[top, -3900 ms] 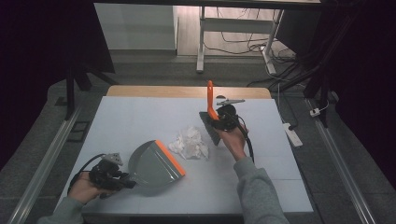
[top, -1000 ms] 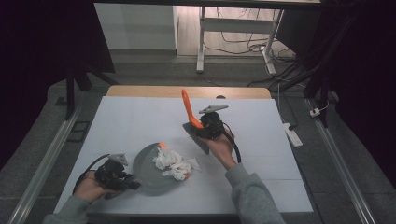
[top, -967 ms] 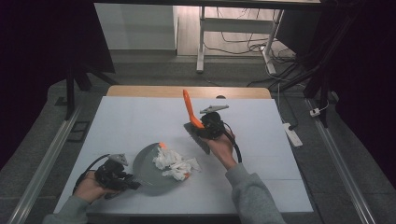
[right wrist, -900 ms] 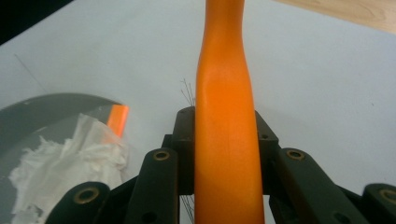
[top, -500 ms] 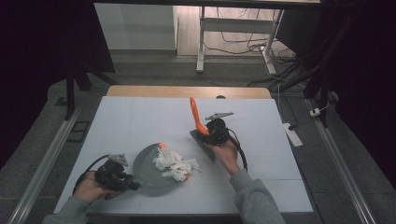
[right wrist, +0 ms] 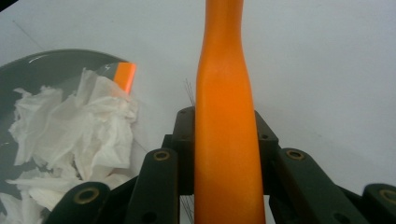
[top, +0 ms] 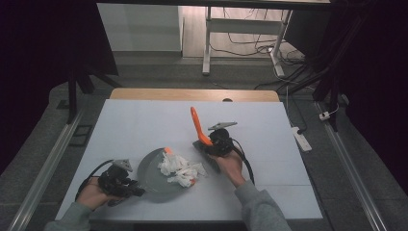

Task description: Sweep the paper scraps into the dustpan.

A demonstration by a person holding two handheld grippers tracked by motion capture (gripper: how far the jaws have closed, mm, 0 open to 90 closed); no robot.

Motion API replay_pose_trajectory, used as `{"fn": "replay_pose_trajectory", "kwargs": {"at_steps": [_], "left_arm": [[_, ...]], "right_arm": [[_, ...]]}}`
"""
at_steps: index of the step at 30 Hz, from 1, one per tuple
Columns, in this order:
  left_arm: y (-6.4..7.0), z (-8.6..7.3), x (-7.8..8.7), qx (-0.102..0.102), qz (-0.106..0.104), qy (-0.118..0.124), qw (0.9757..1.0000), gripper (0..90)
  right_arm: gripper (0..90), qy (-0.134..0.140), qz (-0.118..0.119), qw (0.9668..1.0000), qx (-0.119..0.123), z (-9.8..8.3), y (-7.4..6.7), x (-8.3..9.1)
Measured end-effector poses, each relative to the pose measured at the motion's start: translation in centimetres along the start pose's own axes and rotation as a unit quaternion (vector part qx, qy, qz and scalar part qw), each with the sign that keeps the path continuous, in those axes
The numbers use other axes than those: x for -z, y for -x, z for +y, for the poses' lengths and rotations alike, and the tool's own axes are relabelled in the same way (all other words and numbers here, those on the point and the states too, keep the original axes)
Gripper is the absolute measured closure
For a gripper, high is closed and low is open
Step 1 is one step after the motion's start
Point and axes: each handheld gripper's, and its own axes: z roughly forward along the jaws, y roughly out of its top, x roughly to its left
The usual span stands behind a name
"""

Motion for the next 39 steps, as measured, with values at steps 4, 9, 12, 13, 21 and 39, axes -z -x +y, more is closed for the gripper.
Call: {"fn": "replay_pose_trajectory", "kwargs": {"at_steps": [4, 9, 12, 13, 21, 39], "left_arm": [[0.0, 0.0, 0.0, 0.000, 0.000, 0.000, 1.0000, 61.7], [0.0, 0.0, 0.0, 0.001, -0.001, 0.000, 1.0000, 61.7], [0.0, 0.0, 0.0, 0.001, -0.001, 0.000, 1.0000, 61.7], [0.0, 0.0, 0.0, 0.001, -0.001, 0.000, 1.0000, 61.7], [0.0, 0.1, 0.0, 0.000, -0.001, -0.001, 1.0000, 61.7], [0.1, 0.1, -0.1, -0.002, -0.002, -0.001, 1.0000, 61.7]], "right_arm": [[70.7, -0.003, 0.005, 1.0000, 0.002, 0.0, -0.5, -0.4], [70.7, -0.003, 0.010, 0.9999, 0.001, 0.0, -0.9, -0.5], [70.7, -0.005, 0.012, 0.9999, 0.003, 0.0, -1.2, -0.7], [70.7, -0.005, 0.013, 0.9999, 0.003, 0.0, -1.3, -0.7], [70.7, -0.009, 0.023, 0.9996, 0.012, 0.2, -2.6, -1.3], [70.7, -0.011, 0.060, 0.9976, 0.033, 1.0, -6.3, -3.2]]}}
